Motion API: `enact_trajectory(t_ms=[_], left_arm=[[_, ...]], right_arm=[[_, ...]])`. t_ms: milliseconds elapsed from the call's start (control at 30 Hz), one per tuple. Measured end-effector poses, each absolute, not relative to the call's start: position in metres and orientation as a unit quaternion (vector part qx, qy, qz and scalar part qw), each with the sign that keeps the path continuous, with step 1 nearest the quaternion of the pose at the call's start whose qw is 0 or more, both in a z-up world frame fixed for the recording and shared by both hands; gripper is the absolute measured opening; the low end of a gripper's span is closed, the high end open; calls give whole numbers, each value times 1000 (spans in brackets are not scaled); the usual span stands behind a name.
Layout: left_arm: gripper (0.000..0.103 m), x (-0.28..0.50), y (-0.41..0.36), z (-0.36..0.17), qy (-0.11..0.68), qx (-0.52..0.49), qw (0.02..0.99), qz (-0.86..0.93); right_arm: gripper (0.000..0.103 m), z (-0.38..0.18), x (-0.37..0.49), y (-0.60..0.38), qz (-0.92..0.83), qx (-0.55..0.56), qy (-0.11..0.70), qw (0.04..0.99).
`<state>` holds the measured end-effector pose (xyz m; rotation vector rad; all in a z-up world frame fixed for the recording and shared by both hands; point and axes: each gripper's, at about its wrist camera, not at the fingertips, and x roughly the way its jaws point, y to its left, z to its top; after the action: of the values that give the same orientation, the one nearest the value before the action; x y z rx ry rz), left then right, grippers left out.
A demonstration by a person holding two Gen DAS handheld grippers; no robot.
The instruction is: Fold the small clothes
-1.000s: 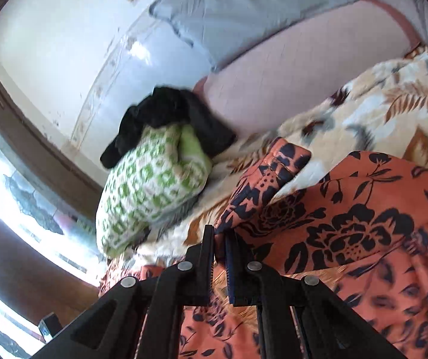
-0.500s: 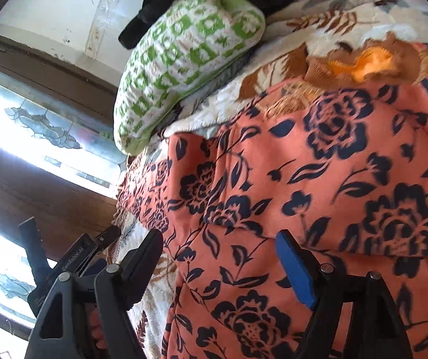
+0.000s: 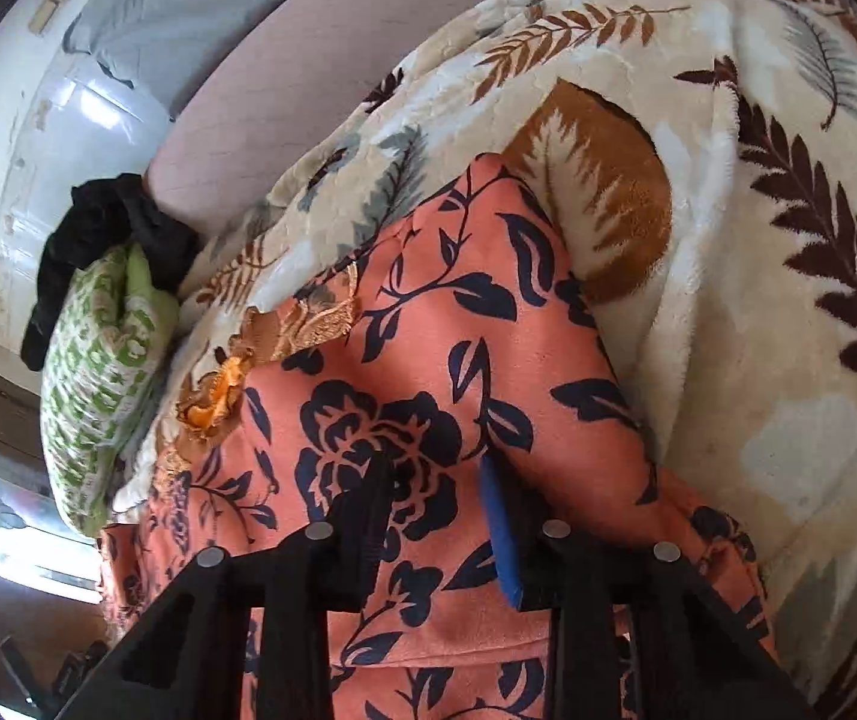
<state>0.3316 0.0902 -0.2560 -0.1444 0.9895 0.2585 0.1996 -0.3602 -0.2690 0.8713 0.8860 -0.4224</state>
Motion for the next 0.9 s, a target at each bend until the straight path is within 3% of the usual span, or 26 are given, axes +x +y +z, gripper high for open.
enact_trajectory(t_ms=[200,400,600,633,667,700,900], left_arm=[[103,329,109,-255,473,-96,865,140],[103,326,162,-255,477,-139,847,187],[103,317,233,-262,486,-193,813,257],[103,315,243,-264,489,-207,806,263],[103,313,253,-267,492,-223,799,267],[103,311,262,-270,493,-239,791,271],[103,310,283,-279,499,-278,777,264]], right_arm=[[36,-240,223,-344,-159,404,380,817],[37,-282,288,-289,-182,294,490,801],[37,-245,319,-215,-135,243,478,833],[45,-242,332,-192,-107,234,483,837],[67,-240,347,-165,-78,228,487,839],[75,-238,358,-140,-47,221,488,843],[76,-232,401,3,44,106,497,860]])
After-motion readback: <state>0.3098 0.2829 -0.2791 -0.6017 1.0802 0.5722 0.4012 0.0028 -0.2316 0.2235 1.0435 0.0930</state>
